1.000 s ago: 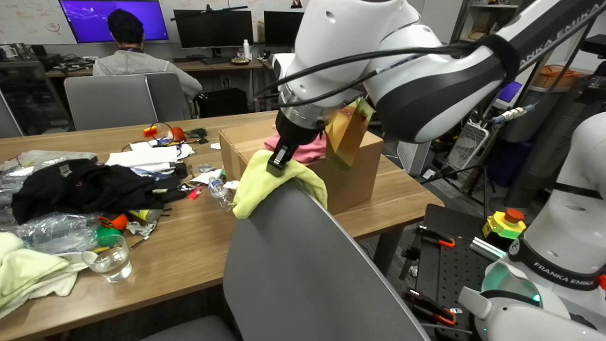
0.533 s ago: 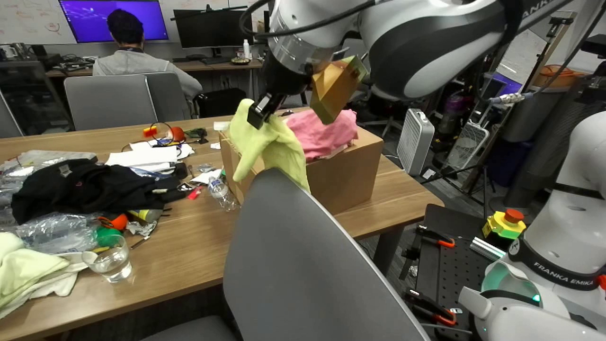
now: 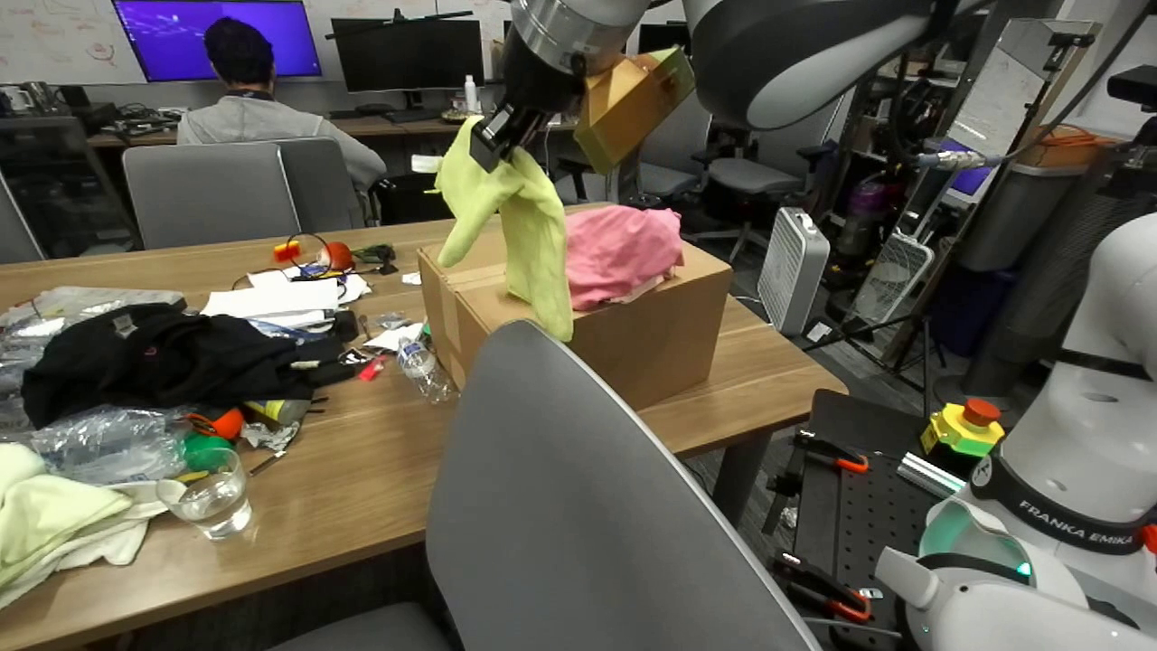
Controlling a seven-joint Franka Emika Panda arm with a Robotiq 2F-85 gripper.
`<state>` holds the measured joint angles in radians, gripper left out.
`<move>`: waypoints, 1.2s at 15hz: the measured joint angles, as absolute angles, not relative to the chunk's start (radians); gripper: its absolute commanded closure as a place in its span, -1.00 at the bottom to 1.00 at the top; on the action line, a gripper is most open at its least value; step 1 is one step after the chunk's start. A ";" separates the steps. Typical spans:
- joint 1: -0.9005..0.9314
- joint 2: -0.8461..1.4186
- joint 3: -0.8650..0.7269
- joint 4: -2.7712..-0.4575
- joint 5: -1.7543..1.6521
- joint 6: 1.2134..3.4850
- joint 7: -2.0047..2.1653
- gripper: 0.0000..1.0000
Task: Remove the t-shirts and towel from the backrest of the chair and place them on top of the box
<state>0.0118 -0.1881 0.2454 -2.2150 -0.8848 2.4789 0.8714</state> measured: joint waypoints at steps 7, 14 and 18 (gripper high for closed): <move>-0.013 -0.156 0.178 -2.106 -0.992 2.317 0.948 0.86; -0.003 -0.051 0.150 -1.948 -1.002 1.981 0.948 0.86; 0.038 0.028 0.150 -1.843 -1.001 1.824 0.934 0.86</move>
